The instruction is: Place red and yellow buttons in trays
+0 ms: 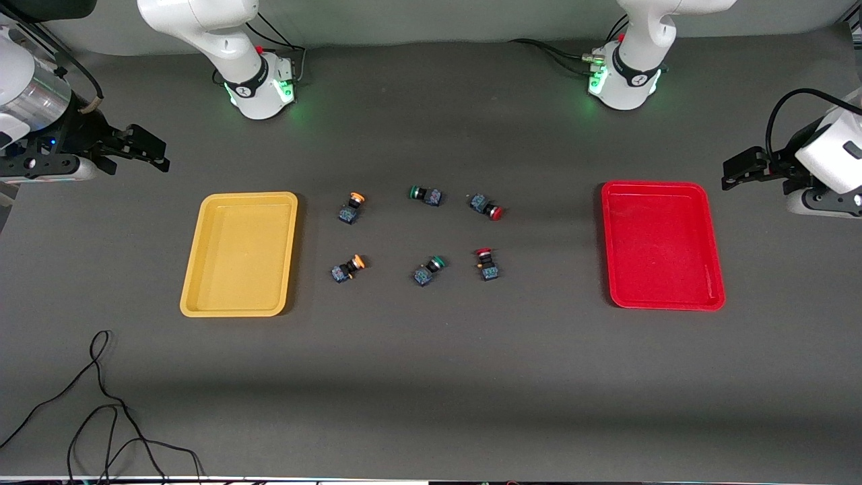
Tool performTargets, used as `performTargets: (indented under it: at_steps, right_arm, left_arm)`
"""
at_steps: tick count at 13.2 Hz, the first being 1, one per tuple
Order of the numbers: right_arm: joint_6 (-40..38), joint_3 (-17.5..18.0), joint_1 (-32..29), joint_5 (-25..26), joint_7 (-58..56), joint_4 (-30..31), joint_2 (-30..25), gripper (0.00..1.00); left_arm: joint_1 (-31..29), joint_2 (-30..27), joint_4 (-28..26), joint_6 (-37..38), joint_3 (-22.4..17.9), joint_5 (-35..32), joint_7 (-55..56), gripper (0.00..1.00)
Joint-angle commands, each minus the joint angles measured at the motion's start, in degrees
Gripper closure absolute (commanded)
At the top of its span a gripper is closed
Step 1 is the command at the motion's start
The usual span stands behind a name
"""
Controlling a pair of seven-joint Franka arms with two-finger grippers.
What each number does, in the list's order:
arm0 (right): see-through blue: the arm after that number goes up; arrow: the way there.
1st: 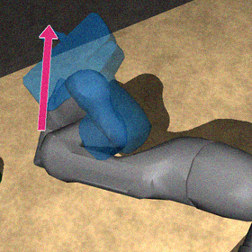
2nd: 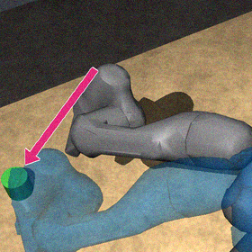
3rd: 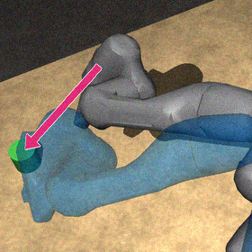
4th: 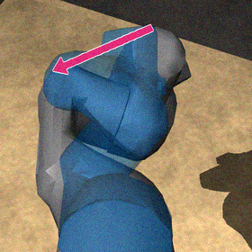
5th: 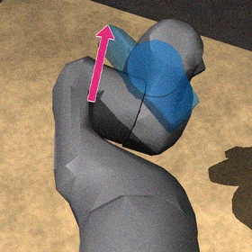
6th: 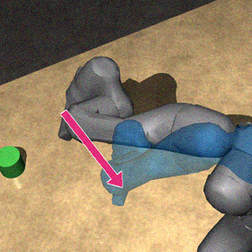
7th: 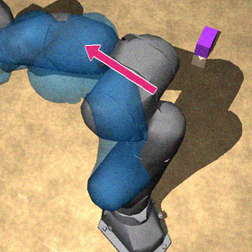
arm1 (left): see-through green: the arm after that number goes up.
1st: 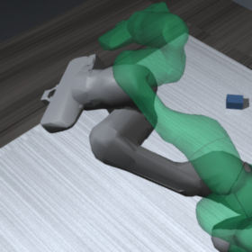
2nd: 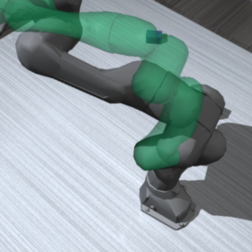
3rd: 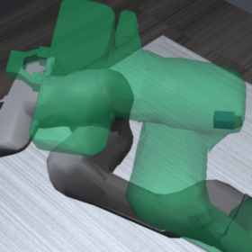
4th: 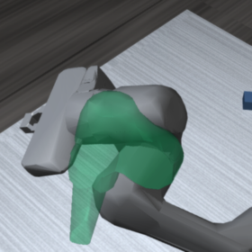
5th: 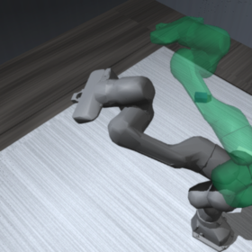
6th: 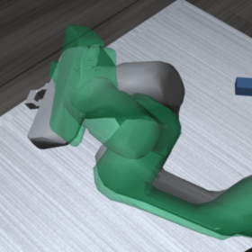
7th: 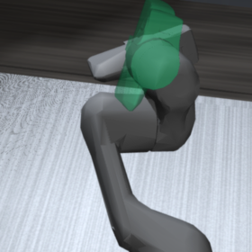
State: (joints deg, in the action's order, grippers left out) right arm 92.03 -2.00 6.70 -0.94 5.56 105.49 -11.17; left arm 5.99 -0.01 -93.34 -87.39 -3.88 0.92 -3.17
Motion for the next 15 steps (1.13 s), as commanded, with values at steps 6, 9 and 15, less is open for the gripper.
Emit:
performTargets:
  at_steps: [6,9,15]
  right_arm:
    - [-1.1,0.9,0.5,-1.2,2.2,-0.6,2.6,0.0]
    - [0.3,1.9,6.4,-2.3,15.2,1.2,4.9,0.0]
    - [20.6,14.8,7.9,-2.3,37.3,15.3,11.4,0.0]
  left_arm:
    - [0.2,-2.0,-1.7,0.2,-0.1,-0.4,-0.4,0.0]
    - [0.2,-2.0,-1.7,0.2,-0.1,-0.4,-0.4,0.0]
    - [0.3,-1.1,-2.1,-0.1,-0.2,-0.5,-0.3,0.0]
